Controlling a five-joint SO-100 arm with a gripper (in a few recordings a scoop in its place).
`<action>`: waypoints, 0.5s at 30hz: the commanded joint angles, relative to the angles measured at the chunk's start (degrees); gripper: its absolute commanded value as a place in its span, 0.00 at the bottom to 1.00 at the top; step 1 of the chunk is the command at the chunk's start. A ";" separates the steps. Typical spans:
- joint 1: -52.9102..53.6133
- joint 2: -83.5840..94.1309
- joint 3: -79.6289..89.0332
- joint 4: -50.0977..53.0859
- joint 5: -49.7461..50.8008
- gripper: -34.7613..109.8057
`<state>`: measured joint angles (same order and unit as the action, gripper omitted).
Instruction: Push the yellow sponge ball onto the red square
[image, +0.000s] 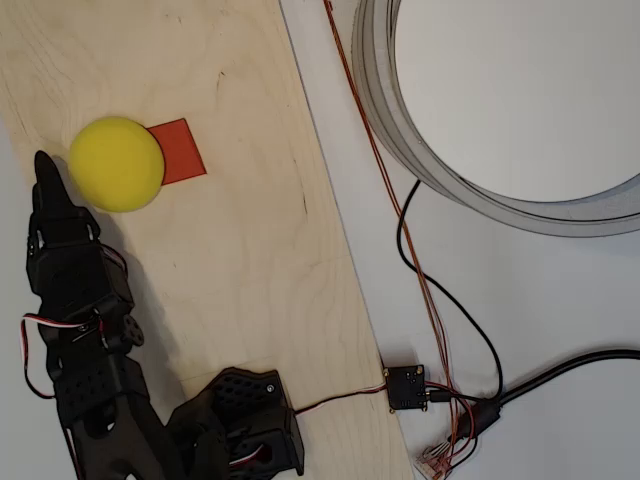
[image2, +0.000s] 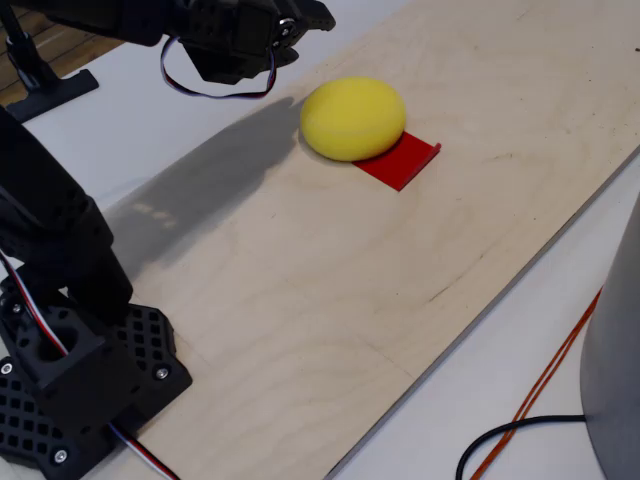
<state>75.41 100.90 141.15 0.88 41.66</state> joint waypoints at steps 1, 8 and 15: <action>0.62 2.64 0.97 0.00 0.44 0.38; 1.93 1.67 2.81 -0.97 0.62 0.38; 4.04 0.70 5.54 -3.16 0.09 0.37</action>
<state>77.87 100.63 145.81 -0.09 41.66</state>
